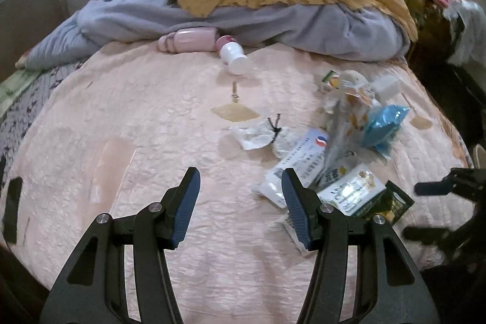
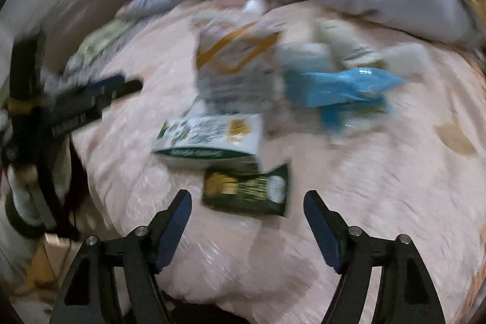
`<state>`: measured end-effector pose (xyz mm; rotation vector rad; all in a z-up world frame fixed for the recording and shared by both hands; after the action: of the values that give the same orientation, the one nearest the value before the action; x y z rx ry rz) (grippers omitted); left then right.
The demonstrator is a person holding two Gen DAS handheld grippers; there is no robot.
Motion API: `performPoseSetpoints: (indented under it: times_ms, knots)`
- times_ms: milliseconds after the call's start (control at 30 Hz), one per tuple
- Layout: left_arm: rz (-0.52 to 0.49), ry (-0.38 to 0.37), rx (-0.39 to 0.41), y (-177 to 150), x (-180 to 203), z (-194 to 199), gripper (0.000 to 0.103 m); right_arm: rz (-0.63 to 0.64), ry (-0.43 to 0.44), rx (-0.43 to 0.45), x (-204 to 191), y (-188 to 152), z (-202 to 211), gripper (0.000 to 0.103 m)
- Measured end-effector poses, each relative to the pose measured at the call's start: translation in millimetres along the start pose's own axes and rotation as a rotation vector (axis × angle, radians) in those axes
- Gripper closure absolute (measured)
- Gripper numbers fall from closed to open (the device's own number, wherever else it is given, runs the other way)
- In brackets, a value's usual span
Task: Collect trash
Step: 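Return both open tools to the trash on the bed, then grasp the dark green wrapper with the right tool while the left grasps white tissue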
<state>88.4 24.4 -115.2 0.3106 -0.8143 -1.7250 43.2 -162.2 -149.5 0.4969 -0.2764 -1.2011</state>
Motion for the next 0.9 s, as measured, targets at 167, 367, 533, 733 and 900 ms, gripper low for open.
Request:
performPoseSetpoints:
  times_ms: [167,367,533,733,900]
  knots:
    - [0.015,0.005,-0.006,1,-13,-5,0.048,0.098,-0.026,-0.041,-17,7,-28,0.029]
    - [0.05,-0.043,-0.055,8,-20,-38,0.048,0.081,-0.047,-0.014,-7,1,-37,0.06]
    - [0.091,-0.098,-0.115,17,-21,-79,0.048,-0.012,-0.081,0.041,31,-1,-14,0.073]
    - [0.192,-0.178,-0.171,28,-14,-128,0.049,-0.095,-0.09,0.071,60,-15,5,0.074]
    - [0.284,-0.26,-0.166,38,-6,-147,0.067,-0.143,-0.072,0.09,68,-20,12,0.057]
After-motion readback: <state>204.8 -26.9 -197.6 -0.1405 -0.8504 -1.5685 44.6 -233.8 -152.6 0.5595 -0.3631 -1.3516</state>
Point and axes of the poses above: each gripper's, at about its wrist camera, not at the fingertips, and z roughly against the way its jaws point, x to its right, y to its top, the point moved 8 cm from there along -z, roughly the way its jaws point, and after that the axes turned 15 degrees about -y, right-handed, at the moved point
